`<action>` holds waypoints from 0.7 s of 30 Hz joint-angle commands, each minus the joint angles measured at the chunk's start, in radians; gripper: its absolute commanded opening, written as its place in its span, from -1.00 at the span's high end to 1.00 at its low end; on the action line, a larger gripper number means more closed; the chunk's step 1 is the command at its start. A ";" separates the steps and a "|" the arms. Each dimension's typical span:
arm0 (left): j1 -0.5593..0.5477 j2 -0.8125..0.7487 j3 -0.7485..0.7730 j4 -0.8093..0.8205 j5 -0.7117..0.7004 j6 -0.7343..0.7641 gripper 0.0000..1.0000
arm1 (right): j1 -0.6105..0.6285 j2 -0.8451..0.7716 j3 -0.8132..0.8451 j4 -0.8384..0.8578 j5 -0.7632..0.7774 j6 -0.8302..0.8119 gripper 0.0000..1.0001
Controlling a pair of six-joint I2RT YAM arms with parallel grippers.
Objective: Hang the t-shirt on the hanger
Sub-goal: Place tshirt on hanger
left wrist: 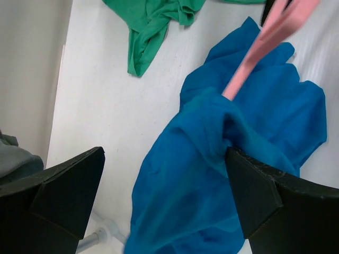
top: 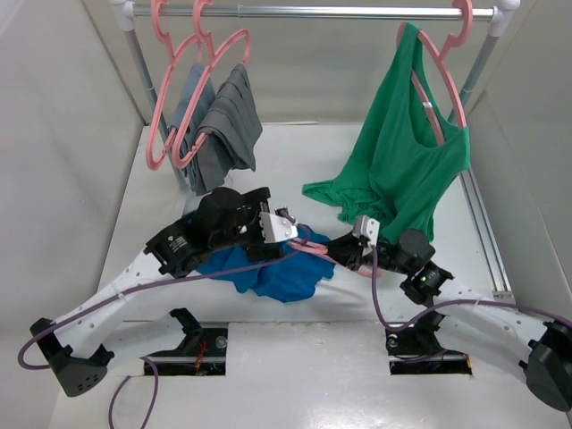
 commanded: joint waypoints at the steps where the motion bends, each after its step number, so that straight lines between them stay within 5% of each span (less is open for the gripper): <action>1: -0.009 -0.118 0.048 0.057 0.093 -0.014 -0.91 | -0.059 -0.020 0.064 -0.146 0.128 0.006 1.00; 4: -0.009 -0.171 0.069 0.048 0.125 -0.065 -0.91 | -0.112 0.013 0.098 -0.192 0.105 0.006 1.00; 9: -0.009 -0.168 0.039 -0.135 0.249 -0.088 -0.14 | -0.124 0.023 0.118 -0.192 0.082 0.015 1.00; 16: -0.009 -0.104 -0.115 0.006 0.105 -0.212 -0.14 | -0.124 0.004 0.127 -0.192 0.064 0.015 1.00; 21: -0.009 -0.104 -0.126 0.034 0.157 -0.295 -0.44 | -0.124 -0.029 0.127 -0.202 0.105 0.026 1.00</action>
